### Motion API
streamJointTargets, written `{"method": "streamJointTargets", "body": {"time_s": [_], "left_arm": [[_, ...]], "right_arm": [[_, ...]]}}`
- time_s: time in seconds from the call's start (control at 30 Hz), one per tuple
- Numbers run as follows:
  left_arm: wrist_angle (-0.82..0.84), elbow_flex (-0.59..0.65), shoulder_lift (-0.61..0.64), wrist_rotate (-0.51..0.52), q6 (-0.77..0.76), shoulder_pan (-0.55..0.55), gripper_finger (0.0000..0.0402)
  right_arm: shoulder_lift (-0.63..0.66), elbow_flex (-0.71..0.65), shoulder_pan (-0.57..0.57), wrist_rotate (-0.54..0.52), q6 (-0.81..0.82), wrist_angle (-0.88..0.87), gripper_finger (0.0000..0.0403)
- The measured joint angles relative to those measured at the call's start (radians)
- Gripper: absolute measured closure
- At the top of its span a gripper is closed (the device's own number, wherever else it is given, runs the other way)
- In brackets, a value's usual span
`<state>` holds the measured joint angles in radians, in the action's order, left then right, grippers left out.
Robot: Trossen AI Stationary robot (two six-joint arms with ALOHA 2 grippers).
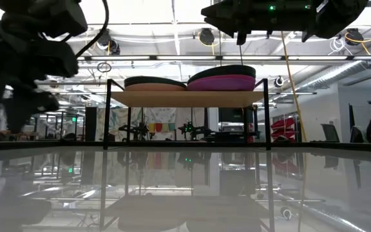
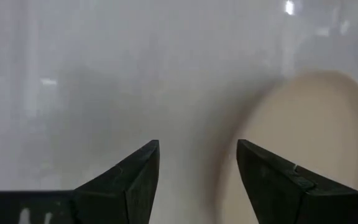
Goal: Place and stack plates onto a shelf
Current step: Stack the white plate on top of the dark green plate on the shelf
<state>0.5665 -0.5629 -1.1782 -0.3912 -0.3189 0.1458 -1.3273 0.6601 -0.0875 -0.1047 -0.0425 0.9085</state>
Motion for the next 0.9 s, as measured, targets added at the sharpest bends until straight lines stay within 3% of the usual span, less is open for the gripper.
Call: {"method": "streamJointTargets", "body": {"time_s": [0.3,0.53,0.73,0.9], "left_arm": [[0.015,0.000,0.000,-0.016,-0.078,0.121,0.0183],[0.014,0.000,-0.031,0.104,-0.123,0.186,0.0183],[0.009,0.000,-0.113,0.111,-0.123,0.191,0.0184],[0.006,0.000,-0.143,0.120,-0.067,0.191,0.0228]], "right_arm": [[0.000,0.001,0.000,-0.002,0.003,0.000,0.0273],[0.000,0.001,0.000,-0.003,0.023,0.000,0.0273],[-0.001,0.001,0.000,-0.003,0.023,0.002,0.0273],[-0.001,0.001,0.000,-0.003,0.014,0.007,0.0273]]}}
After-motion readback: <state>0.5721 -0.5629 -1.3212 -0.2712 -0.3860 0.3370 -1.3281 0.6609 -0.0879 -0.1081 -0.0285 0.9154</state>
